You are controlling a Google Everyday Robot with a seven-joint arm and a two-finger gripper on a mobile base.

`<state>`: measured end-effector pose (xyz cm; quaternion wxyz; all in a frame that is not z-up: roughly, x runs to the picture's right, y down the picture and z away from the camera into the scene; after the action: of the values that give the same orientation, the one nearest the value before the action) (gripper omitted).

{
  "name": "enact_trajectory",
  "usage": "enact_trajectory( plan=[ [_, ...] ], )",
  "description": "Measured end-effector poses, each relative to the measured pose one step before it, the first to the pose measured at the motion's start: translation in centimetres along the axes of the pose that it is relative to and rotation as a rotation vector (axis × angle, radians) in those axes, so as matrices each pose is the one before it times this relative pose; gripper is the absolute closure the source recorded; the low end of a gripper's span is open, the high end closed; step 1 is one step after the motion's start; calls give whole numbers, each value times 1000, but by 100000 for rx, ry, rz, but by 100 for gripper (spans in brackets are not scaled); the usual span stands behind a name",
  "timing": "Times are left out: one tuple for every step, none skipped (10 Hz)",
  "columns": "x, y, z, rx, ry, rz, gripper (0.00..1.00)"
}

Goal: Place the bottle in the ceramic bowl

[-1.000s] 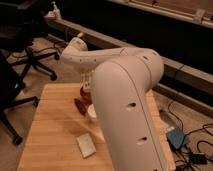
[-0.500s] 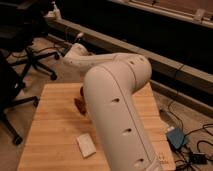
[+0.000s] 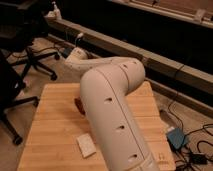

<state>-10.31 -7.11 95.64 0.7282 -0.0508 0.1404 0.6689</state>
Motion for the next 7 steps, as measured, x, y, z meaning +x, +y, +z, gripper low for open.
enact_trajectory(
  plan=[
    [-199, -391, -520, 167, -1279, 668, 21],
    [-99, -297, -593, 90, -1140, 332, 20],
    [255, -359, -826, 381, -945, -297, 20],
    [446, -196, -473, 469, -226, -642, 20],
    [520, -98, -464, 422, -142, -717, 20],
    [451, -93, -449, 204, -261, -387, 20],
    [325, -1, -473, -62, -447, -150, 20]
  ],
)
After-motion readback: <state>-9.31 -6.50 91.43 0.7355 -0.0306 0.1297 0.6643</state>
